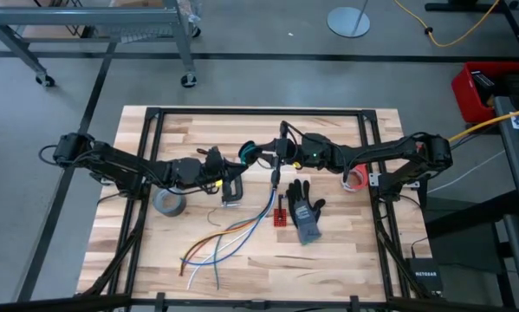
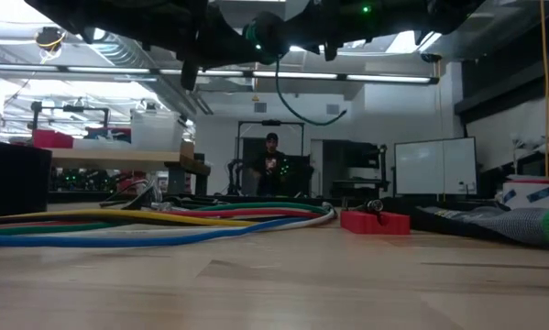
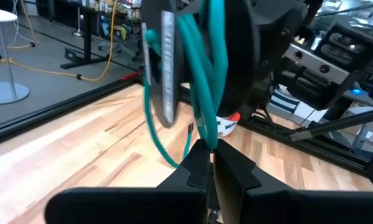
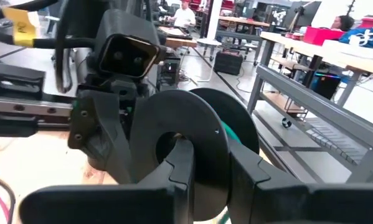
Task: Coil cords
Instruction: Uncoil the green wire from the spool
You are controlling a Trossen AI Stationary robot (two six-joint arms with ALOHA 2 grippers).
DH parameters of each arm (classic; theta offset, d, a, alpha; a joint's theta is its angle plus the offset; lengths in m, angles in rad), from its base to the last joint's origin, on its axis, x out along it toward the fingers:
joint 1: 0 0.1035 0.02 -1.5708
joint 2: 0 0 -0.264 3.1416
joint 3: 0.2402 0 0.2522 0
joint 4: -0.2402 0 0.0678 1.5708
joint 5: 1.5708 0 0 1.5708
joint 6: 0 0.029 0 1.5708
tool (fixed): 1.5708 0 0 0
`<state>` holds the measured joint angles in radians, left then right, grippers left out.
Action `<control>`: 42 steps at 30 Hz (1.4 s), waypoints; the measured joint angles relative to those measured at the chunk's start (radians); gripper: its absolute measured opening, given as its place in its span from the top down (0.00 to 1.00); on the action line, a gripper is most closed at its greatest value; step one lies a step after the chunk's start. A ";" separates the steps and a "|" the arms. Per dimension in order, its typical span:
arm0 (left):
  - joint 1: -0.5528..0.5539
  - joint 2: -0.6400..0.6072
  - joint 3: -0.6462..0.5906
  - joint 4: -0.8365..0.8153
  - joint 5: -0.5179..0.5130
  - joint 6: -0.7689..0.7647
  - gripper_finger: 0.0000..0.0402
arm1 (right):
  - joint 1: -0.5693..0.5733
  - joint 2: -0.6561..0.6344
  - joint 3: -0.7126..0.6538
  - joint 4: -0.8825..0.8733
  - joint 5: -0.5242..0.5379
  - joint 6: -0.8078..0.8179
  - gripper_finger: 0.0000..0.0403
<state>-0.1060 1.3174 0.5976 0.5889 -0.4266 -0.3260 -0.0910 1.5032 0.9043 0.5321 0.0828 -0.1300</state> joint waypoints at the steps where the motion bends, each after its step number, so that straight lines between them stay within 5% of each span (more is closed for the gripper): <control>1: -0.003 0.000 0.000 -0.001 -0.002 -0.004 0.99 | 0.000 0.000 0.000 0.002 0.004 0.002 0.86; 15: -0.010 0.000 -0.001 -0.225 0.008 -0.137 1.00 | -0.002 0.000 0.002 0.236 0.022 0.022 0.86; 29: -0.010 0.015 -0.001 -0.256 0.036 -0.138 0.99 | -0.001 0.000 0.067 0.028 0.067 -0.028 0.86; 42: 0.038 0.015 -0.001 -0.181 0.041 -0.110 0.63 | -0.001 0.000 0.067 -0.159 0.108 -0.036 0.86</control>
<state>-0.0677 1.3323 0.5964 0.4074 -0.3855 -0.4363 -0.0921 1.5032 0.9710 0.3729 0.1913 -0.1658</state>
